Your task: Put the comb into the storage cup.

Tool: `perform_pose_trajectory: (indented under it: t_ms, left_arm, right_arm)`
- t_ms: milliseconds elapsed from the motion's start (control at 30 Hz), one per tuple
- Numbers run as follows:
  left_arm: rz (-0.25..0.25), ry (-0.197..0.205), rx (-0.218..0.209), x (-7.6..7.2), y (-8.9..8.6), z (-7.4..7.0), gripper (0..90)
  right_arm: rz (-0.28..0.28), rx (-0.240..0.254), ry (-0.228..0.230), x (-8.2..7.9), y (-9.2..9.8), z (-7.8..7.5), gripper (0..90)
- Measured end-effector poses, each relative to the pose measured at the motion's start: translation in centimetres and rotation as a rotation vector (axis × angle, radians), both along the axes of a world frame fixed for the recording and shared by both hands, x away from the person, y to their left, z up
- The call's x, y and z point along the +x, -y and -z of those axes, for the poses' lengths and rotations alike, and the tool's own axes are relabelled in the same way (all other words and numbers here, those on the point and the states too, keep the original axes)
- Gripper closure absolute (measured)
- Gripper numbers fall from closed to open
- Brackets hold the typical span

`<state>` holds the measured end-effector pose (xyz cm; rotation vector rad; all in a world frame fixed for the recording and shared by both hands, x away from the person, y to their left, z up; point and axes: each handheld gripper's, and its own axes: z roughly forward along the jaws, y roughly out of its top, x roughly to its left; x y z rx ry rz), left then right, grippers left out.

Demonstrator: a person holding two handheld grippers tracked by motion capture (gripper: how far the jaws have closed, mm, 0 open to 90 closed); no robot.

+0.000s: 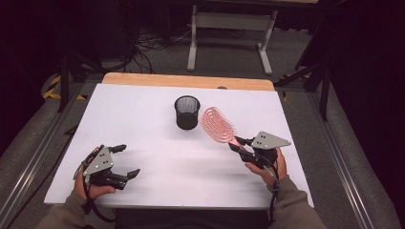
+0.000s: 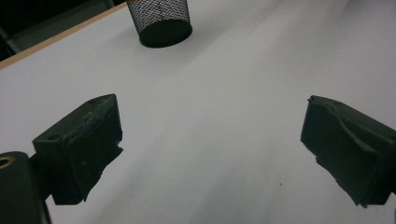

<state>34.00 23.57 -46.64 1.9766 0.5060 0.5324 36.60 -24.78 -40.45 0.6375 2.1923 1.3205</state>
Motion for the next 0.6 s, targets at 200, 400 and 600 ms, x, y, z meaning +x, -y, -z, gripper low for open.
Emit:
perform_pose_trajectory:
  t_ms: [200, 400, 600]
  left_arm:
    - [0.001, -0.002, -0.002, 0.04, 0.03, 0.01, 6.2]
    - [0.004, -0.005, -0.007, 0.23, 0.29, 0.05, 6.2]
    - [0.005, -0.006, -0.012, 0.48, 0.54, 0.02, 6.2]
  right_arm:
    - [0.008, 0.018, 0.008, -0.03, -0.23, 0.06, 69.8]
    - [0.021, 0.036, 0.026, -0.09, -0.45, -0.11, 69.8]
    - [0.032, 0.065, 0.043, -0.08, -0.81, -0.36, 69.7]
